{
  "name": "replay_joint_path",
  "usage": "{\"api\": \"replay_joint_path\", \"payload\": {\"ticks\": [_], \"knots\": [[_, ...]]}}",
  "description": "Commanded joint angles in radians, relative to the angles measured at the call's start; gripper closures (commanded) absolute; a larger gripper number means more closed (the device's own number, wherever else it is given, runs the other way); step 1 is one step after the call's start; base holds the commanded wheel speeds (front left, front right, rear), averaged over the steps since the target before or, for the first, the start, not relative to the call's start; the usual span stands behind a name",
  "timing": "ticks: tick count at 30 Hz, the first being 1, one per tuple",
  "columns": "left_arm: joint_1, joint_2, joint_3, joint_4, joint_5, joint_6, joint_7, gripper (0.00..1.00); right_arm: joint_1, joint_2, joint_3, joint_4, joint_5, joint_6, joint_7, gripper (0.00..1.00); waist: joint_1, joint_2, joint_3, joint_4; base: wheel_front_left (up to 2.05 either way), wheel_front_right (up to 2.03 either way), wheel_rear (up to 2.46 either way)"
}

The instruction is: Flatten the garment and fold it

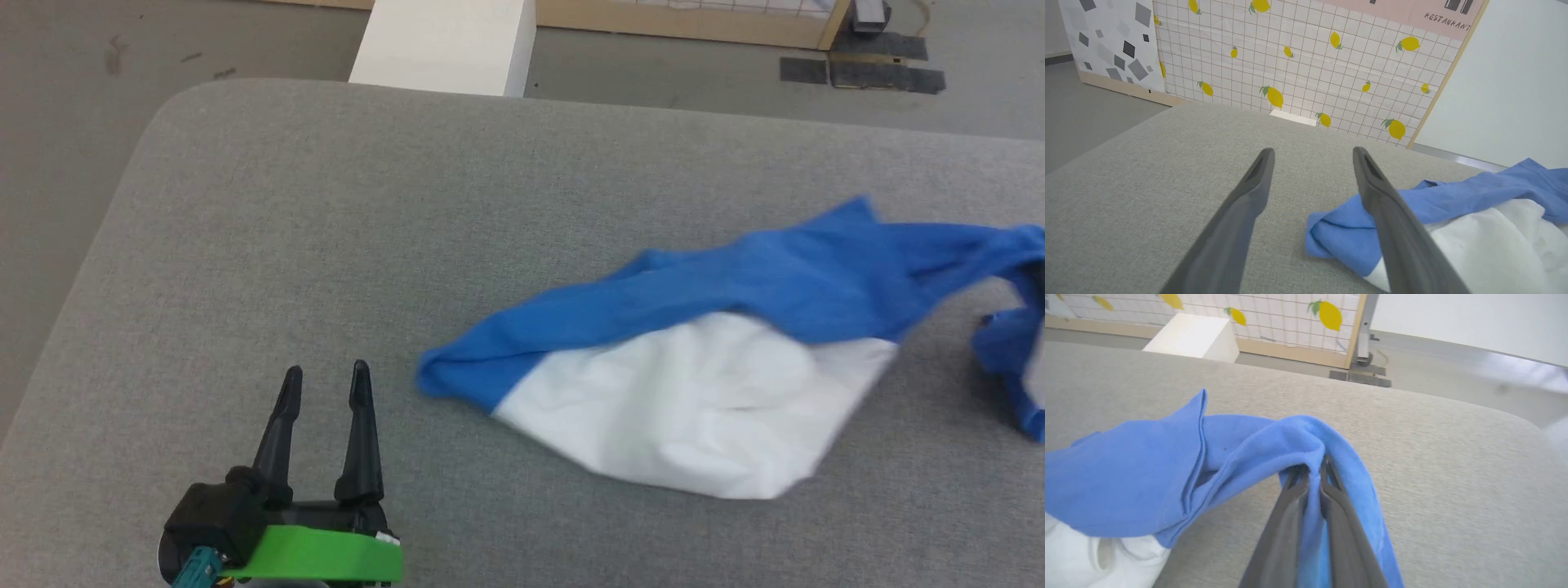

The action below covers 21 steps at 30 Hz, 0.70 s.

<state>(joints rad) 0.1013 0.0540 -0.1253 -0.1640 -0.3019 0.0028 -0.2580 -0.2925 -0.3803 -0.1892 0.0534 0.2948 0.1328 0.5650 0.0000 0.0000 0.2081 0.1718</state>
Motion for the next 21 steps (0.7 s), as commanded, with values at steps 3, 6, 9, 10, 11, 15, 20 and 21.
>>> {"api": "replay_joint_path", "payload": {"ticks": [3, 6, 9, 10, 11, 15, 20, 21], "knots": [[-0.007, -0.004, 0.0, 0.0, -0.018, 0.006, -0.004, 0.0, 0.121, -0.031, -0.138, -0.04, -0.034, -0.002, 0.045, 1.0, 0.0, 0.0, -0.005, -0.007, 0.0, 0.0, 0.0], [-0.006, -0.004, 0.002, 0.002, -0.023, 0.007, -0.004, 0.0, 0.239, -0.016, -0.234, -0.035, -0.045, -0.002, 0.058, 1.0, 0.0, 0.0, 0.001, 0.001, 0.0, 0.0, 0.0], [-0.007, -0.004, 0.004, 0.006, -0.026, 0.004, -0.004, 0.0, 0.303, 0.044, -0.274, 0.002, -0.04, -0.002, 0.037, 1.0, 0.0, 0.0, 0.007, 0.003, 0.0, 0.0, 0.0], [-0.008, -0.004, 0.004, 0.008, -0.025, 0.003, -0.004, 0.0, 0.31, 0.06, -0.276, 0.014, -0.043, -0.002, 0.022, 0.91, 0.0, 0.0, 0.007, 0.002, 0.0, 0.0, 0.0], [-0.01, -0.004, 0.004, 0.01, -0.023, 0.001, -0.004, 0.0, 0.311, 0.078, -0.274, 0.028, -0.046, -0.002, 0.001, 0.63, 0.0, 0.0, 0.007, -0.001, 0.0, 0.0, 0.0], [-0.015, -0.004, 0.007, 0.016, -0.015, -0.004, -0.004, 0.0, 0.281, 0.116, -0.238, 0.063, -0.049, -0.002, -0.045, 0.0, 0.0, 0.0, -0.002, -0.017, 0.0, 0.0, 0.0], [-0.008, -0.004, 0.01, 0.021, -0.013, -0.005, -0.004, 0.0, 0.228, 0.088, -0.165, -0.01, -0.006, -0.002, -0.016, 0.0, 0.0, 0.0, -0.021, -0.042, 0.0, 0.0, 0.0], [-0.007, -0.004, 0.01, 0.022, -0.014, -0.005, -0.004, 0.0, 0.218, 0.083, -0.157, -0.04, 0.012, -0.002, 0.007, 0.0, 0.0, 0.0, -0.024, -0.046, 0.0, 0.0, 0.0]]}}
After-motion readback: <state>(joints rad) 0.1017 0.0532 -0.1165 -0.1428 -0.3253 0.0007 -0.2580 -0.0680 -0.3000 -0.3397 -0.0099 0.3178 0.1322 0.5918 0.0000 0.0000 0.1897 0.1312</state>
